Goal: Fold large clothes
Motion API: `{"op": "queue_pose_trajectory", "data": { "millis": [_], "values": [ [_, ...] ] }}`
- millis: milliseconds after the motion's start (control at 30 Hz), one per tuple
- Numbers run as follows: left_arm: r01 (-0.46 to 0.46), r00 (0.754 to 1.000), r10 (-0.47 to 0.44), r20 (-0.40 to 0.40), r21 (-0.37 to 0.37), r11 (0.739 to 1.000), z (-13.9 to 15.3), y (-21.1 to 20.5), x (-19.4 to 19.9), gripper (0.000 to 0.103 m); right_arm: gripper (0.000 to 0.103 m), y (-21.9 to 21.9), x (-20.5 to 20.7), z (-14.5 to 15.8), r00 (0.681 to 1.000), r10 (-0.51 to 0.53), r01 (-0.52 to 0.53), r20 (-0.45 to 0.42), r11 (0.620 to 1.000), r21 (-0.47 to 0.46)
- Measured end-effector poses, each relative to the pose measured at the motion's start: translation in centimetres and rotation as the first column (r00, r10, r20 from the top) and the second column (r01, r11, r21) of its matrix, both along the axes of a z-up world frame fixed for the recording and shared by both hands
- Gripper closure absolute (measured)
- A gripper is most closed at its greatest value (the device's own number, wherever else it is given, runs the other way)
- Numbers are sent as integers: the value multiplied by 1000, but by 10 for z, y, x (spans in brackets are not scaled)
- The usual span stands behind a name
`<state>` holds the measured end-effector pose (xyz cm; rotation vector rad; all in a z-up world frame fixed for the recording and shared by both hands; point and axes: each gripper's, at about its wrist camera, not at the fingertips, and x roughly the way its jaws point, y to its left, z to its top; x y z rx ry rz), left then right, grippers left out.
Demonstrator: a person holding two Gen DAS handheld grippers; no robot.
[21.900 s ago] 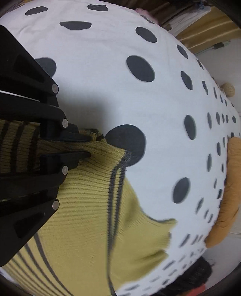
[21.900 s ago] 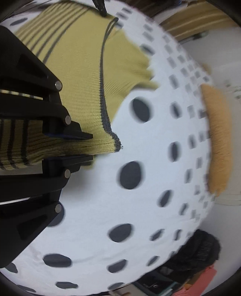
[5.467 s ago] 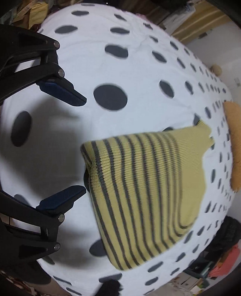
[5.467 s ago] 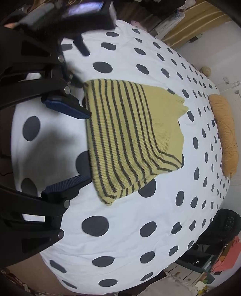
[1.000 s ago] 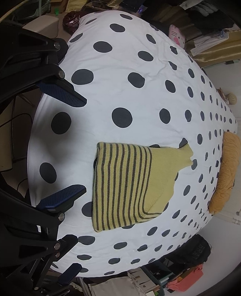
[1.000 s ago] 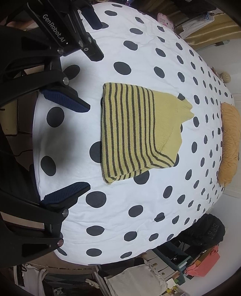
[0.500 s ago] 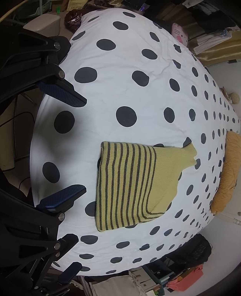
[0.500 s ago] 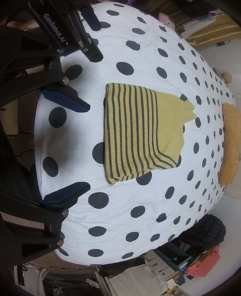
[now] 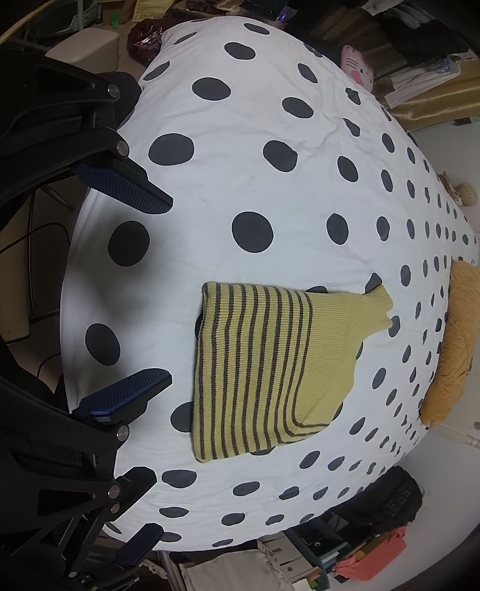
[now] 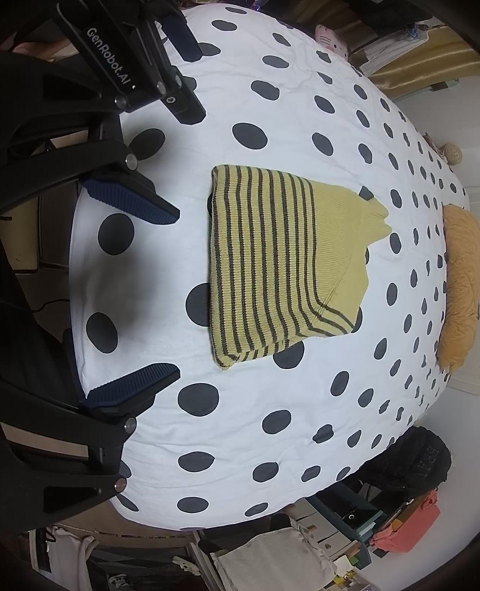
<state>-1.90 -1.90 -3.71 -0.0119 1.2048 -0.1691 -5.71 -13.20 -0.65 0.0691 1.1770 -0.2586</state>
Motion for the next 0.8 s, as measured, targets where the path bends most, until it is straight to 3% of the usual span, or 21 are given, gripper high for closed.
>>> {"op": "queue_pose_trajectory", "data": {
  "millis": [800],
  "values": [
    [13,1000,-13,16,21,1000,3,0,-1,17,25,-4,-1,0,1000,1,-1,1,1000,0]
  ]
}}
